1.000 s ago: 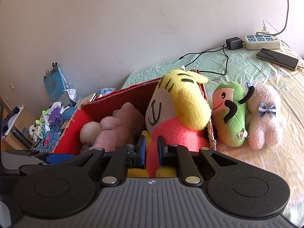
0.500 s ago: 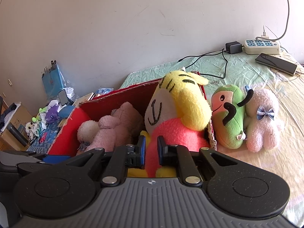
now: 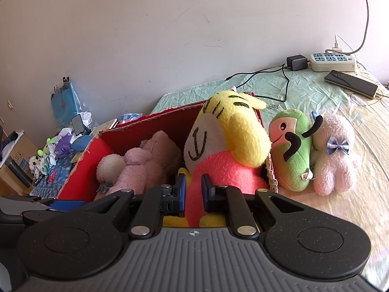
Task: Organize objects
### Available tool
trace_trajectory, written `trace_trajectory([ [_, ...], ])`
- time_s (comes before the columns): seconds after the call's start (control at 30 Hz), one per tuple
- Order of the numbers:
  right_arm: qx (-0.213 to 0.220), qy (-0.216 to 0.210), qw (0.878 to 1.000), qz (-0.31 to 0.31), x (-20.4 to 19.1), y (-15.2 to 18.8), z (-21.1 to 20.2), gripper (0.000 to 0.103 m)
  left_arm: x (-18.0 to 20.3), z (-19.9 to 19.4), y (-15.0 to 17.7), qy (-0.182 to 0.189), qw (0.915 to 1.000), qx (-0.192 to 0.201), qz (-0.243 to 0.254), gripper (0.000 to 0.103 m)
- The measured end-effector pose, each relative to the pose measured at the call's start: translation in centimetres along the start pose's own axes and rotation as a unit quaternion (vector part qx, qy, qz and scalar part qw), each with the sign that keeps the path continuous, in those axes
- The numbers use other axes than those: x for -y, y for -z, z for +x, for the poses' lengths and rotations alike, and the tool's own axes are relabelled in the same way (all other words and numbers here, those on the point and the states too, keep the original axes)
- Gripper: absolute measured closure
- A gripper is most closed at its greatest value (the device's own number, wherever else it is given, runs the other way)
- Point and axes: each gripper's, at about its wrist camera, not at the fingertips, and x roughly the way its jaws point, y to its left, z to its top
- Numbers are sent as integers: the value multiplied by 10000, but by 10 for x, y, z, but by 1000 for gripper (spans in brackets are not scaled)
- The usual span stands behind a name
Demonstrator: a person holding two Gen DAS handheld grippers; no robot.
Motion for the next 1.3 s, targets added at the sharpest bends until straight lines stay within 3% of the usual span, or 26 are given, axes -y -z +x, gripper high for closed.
trace_trajectory([
  [0.4, 24, -27, 10000, 19, -5, -2, -3, 82, -2, 1, -3, 58, 9999, -111, 93, 3],
  [0.6, 229, 230, 9993, -160, -21, -7, -14, 56, -2, -7, -6, -77, 9997, -48, 212, 4],
  [0.8, 220, 346, 9990, -160, -26, -12, -21, 57, -3, -20, -9, -183, 9993, 84, 329, 4],
  [1.3, 259, 355, 9990, 87, -26, -16, -41, 58, -2, -36, -16, 54, 9994, 141, 316, 4],
])
